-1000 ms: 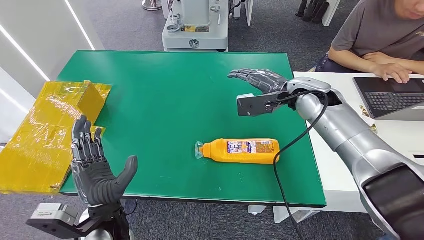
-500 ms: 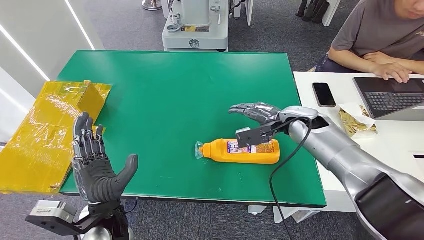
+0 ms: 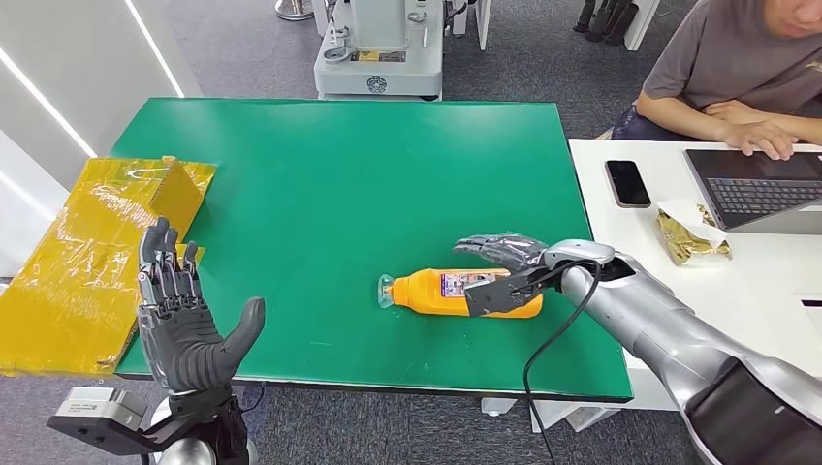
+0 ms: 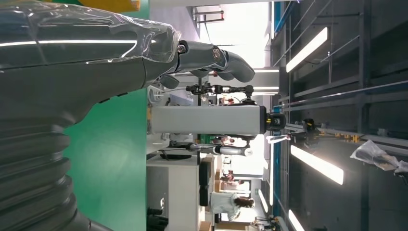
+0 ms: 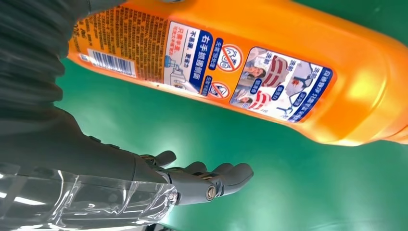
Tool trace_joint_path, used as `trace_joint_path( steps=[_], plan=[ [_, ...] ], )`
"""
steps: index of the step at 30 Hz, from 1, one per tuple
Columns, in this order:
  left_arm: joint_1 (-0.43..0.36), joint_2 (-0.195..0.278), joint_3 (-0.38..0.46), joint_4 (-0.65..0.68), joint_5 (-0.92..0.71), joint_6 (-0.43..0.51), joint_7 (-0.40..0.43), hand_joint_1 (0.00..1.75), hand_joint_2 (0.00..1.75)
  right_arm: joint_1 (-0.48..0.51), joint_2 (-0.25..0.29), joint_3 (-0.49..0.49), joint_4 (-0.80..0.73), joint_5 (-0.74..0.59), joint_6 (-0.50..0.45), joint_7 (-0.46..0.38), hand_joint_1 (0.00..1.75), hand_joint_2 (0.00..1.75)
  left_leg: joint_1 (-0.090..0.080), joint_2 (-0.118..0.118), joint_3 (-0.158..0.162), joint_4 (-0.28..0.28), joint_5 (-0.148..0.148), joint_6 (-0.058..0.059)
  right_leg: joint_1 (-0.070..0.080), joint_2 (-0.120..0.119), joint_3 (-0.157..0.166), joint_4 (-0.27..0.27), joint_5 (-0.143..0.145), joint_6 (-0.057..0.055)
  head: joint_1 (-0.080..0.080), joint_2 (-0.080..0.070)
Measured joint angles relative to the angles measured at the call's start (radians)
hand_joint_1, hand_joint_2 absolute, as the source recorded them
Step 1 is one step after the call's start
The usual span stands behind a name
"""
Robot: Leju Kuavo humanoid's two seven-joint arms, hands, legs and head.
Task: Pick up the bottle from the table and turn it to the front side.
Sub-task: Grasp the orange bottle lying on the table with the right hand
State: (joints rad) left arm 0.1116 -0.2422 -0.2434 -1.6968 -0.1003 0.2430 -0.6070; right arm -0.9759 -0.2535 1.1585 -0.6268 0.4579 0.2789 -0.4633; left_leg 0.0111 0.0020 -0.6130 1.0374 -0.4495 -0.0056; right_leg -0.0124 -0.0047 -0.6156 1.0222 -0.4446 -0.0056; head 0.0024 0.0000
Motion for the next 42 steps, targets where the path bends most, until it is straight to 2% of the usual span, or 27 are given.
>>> trace_joint_path(
  steps=[24, 42],
  plan=[
    [-0.017, 0.000, 0.003, 0.015, 0.017, -0.003, 0.010, 0.00, 1.75, 0.018, 0.007, 0.004, 0.053, 0.000, -0.009, -0.011, 0.00, 1.75, 0.000, 0.000, 0.000, 0.000, 0.000, 0.000, 0.000, 0.000, 0.000, 0.000, 0.000, 0.000, 0.000, 0.000],
    [-0.020, 0.000, 0.003, 0.044, 0.027, 0.008, 0.007, 0.00, 1.75, 0.058, -0.014, 0.001, 0.057, 0.000, -0.025, -0.011, 0.00, 1.75, 0.000, 0.000, 0.000, 0.000, 0.000, 0.000, 0.000, 0.000, 0.000, 0.000, 0.000, 0.000, 0.000, 0.000]
  ],
)
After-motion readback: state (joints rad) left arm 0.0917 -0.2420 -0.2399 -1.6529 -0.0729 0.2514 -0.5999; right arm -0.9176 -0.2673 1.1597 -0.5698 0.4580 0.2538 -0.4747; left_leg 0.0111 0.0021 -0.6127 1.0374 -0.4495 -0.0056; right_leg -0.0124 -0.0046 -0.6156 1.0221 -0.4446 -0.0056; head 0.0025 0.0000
